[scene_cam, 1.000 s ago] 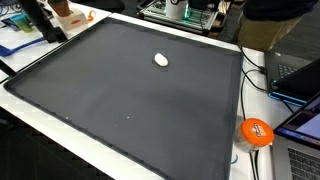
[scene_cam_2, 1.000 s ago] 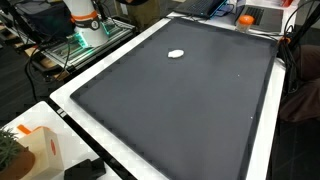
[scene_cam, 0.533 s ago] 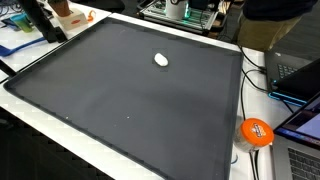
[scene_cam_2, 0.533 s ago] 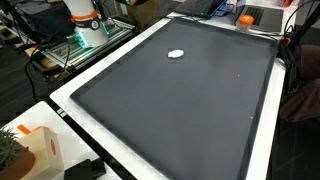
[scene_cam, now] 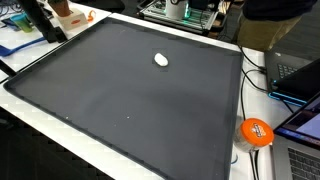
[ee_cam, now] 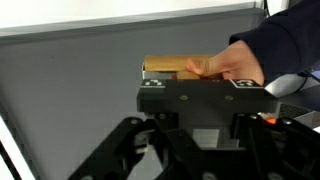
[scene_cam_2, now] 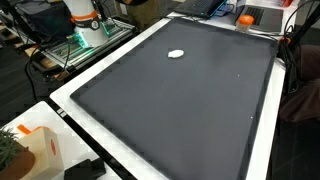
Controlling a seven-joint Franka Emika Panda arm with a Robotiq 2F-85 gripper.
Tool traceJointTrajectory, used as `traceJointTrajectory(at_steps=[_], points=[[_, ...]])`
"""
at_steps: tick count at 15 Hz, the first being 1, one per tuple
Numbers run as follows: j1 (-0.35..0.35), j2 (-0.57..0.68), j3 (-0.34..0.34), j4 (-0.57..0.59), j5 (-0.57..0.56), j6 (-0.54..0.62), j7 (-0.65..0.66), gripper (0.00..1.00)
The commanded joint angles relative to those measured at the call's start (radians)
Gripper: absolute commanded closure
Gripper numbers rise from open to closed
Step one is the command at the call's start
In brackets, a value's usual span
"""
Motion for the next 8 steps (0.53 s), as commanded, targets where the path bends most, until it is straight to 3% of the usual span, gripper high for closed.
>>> traceJointTrajectory(at_steps=[1,2,8], points=[[-0.012,0.013,0.005,0.007,0.022,-0.011,0.011,0.73],[-0.013,0.013,0.006,0.007,0.025,-0.011,0.011,0.78],[-0.019,0.003,0.005,0.002,0.025,-0.002,0.007,0.78]])
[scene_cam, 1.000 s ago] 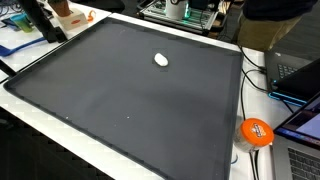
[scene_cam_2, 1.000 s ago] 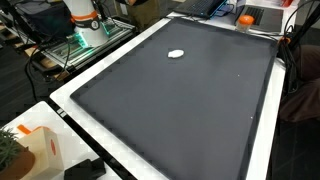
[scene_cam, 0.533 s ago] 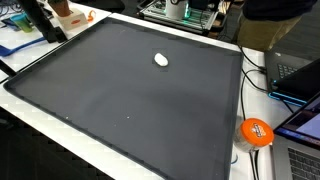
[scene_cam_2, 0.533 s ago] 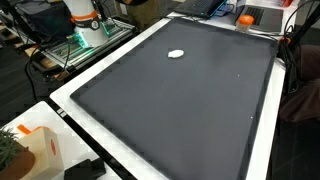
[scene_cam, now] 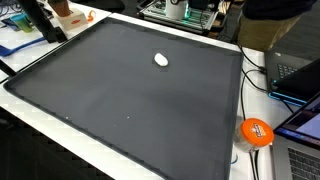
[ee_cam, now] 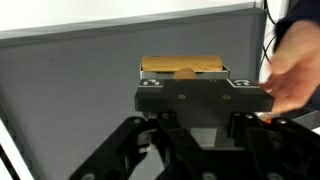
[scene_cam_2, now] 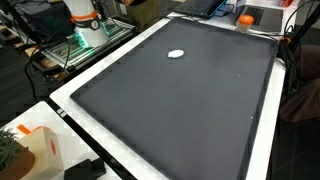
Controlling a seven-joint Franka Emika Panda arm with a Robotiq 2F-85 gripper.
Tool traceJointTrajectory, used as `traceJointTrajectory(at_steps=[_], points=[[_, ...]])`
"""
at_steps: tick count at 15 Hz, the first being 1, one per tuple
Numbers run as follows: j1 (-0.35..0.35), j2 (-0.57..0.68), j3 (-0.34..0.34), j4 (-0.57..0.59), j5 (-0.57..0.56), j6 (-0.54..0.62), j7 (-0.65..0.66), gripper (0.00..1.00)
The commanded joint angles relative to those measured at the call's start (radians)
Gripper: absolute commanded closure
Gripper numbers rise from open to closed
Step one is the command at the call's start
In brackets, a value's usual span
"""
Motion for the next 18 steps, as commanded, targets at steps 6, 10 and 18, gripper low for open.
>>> traceJointTrajectory(at_steps=[6,10,18], points=[[0.000,-0.010,0.027,0.006,0.001,0.002,-0.017,0.53],[-0.003,-0.002,0.026,0.005,0.001,0.002,-0.016,0.53],[-0.035,-0.095,0.132,-0.109,-0.053,0.065,0.112,0.78]])
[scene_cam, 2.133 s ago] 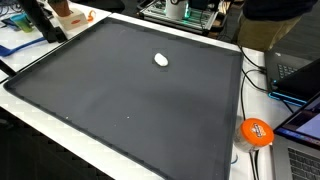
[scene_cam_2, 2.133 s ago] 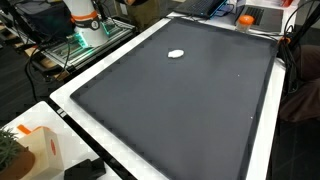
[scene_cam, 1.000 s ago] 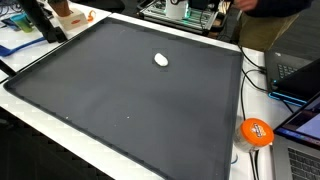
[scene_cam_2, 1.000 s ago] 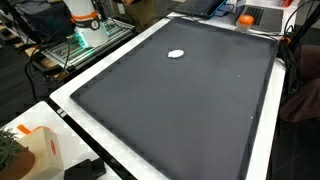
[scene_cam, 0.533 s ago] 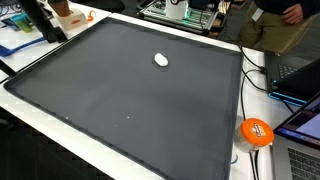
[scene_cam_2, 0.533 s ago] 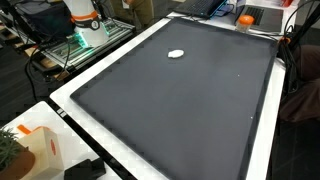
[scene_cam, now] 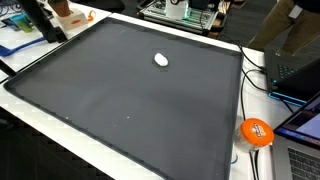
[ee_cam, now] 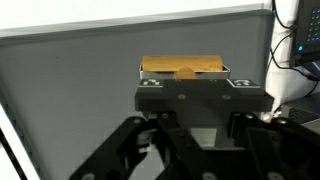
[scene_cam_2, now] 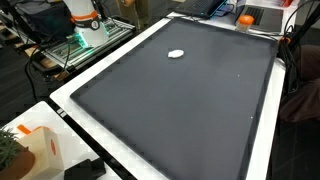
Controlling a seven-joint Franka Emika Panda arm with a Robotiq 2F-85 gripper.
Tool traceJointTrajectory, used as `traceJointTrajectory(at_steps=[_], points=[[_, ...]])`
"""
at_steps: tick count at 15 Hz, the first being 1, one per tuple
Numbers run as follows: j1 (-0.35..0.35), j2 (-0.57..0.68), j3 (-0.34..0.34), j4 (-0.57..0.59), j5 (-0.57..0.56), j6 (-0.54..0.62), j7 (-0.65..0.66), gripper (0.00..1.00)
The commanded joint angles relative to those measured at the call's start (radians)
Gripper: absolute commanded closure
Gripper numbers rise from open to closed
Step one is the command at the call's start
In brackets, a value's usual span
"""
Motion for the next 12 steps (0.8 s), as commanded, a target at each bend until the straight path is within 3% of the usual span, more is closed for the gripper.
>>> traceJointTrajectory(at_steps=[1,6,8,9,10,12], points=[[-0.023,-0.110,0.126,-0.133,-0.048,0.081,0.131,0.78],[0.034,-0.248,0.283,-0.321,-0.058,0.287,0.264,0.78],[0.050,-0.309,0.314,-0.396,-0.084,0.358,0.279,0.78],[0.065,-0.281,0.301,-0.372,-0.084,0.344,0.263,0.78],[0.056,-0.220,0.295,-0.334,-0.082,0.322,0.270,0.53],[0.066,-0.249,0.297,-0.348,-0.087,0.323,0.268,0.53]])
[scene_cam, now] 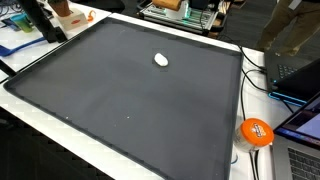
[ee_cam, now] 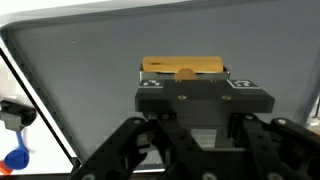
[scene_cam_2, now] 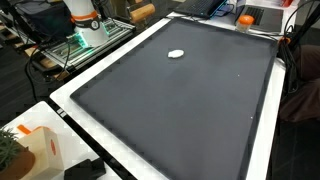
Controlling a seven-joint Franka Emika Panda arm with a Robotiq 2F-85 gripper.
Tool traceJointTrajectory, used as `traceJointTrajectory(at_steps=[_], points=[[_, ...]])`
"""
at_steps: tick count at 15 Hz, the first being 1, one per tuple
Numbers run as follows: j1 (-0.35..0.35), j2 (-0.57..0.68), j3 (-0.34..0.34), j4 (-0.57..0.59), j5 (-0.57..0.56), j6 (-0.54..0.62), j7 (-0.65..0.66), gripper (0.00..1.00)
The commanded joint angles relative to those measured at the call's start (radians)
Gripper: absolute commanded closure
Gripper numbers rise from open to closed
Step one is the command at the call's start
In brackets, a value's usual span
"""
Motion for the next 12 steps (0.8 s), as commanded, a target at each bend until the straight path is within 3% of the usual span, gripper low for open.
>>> traceJointTrajectory(at_steps=[1,3,4,12], points=[[0.018,0.001,-0.015,0.003,-0.018,-0.001,0.014,0.53],[0.018,0.001,-0.015,0.004,-0.018,-0.001,0.014,0.53],[0.018,0.001,-0.015,0.004,-0.018,-0.001,0.014,0.78],[-0.023,0.203,0.079,0.027,-0.046,0.309,0.136,0.78]])
